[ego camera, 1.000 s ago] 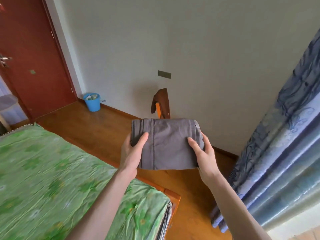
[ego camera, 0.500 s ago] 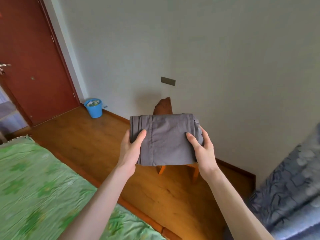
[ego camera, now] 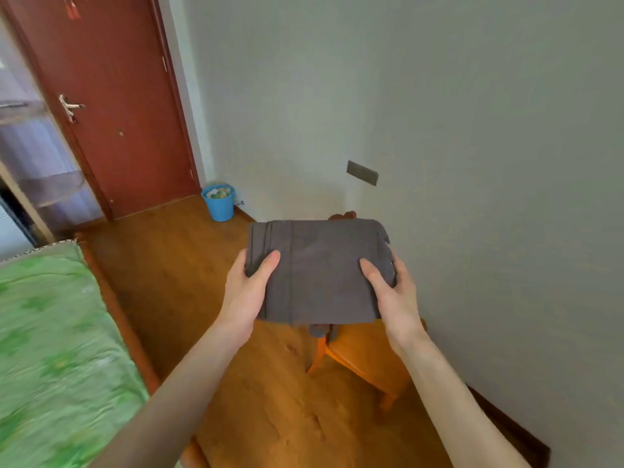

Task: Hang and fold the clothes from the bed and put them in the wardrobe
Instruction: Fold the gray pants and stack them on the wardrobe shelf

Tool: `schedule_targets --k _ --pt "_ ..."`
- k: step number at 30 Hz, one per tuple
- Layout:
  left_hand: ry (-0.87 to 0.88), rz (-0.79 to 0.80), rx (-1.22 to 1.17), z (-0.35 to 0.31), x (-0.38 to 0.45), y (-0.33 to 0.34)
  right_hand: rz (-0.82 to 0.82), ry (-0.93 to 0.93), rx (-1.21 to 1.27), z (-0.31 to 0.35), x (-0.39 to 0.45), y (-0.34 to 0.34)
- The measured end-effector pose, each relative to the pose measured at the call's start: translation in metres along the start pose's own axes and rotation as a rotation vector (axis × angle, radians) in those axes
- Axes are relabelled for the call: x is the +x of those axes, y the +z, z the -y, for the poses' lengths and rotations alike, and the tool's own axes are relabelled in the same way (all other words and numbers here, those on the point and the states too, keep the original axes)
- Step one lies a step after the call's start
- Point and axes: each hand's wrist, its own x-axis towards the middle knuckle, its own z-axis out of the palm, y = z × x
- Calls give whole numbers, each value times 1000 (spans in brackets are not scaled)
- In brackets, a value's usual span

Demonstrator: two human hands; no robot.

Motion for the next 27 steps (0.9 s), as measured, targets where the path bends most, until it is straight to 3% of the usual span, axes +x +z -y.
schedule_targets --k 5,10,19,27 --pt "25 -10 -17 4 36 52 90 -57 -157 3 84 -32" --pt "31 -117 -23 0 65 68 180 -74 -153 -6 141 -19" --pt "125 -422 32 -14 126 0 442 -63 -44 -11 214 98" --pt "162 -589 2 -23 233 -84 581 -89 -41 -11 294 244"
